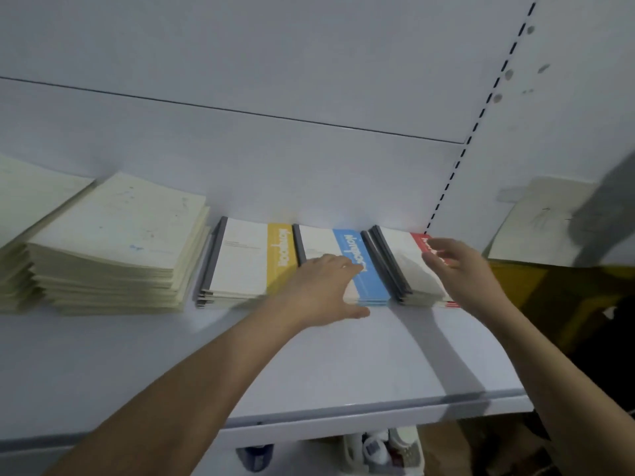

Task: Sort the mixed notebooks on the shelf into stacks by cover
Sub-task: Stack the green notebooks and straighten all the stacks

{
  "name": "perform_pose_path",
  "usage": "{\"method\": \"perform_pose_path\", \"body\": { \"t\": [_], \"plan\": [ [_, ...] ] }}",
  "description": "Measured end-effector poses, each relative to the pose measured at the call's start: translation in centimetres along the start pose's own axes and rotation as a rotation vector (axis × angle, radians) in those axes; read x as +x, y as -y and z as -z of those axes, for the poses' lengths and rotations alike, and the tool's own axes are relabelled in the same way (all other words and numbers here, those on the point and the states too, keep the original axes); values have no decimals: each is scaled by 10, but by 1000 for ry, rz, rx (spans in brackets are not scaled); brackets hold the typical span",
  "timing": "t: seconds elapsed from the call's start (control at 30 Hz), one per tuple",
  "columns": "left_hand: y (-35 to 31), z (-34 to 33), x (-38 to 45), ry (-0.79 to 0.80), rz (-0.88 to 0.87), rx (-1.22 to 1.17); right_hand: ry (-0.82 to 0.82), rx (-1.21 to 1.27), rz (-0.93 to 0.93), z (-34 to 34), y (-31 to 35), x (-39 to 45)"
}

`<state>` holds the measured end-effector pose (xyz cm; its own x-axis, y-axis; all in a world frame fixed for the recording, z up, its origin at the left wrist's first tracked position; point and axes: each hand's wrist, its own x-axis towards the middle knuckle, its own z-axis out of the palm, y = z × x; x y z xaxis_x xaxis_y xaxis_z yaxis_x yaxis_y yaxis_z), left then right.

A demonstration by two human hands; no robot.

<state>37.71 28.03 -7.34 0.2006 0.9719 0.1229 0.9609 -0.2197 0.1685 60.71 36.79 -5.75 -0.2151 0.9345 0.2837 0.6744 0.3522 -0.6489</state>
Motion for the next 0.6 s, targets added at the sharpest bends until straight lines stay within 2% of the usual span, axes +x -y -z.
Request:
{"method": "perform_pose_path", "body": {
  "t": [0.1, 0.17, 0.23, 0.37, 0.5, 0.6],
  "plan": [
    [-34, -9, 20, 17, 35, -119, 9, -5, -269, 17, -35, 12],
    [-52, -16, 35, 44, 72, -143, 71, 73, -340, 20, -51, 16],
    [-64, -19, 50, 48, 124, -214, 135, 168, -361, 22, -63, 20],
    [-82, -15, 78, 40, 315, -524, 251, 364, -406, 27, -76, 37],
    [-95, -13, 114, 30, 541, -595, 333, 501, -413, 26, -91, 60],
    [-101, -11, 140, 43, 691, -742, 419, 610, -413, 28, -100, 75]
  ]
}}
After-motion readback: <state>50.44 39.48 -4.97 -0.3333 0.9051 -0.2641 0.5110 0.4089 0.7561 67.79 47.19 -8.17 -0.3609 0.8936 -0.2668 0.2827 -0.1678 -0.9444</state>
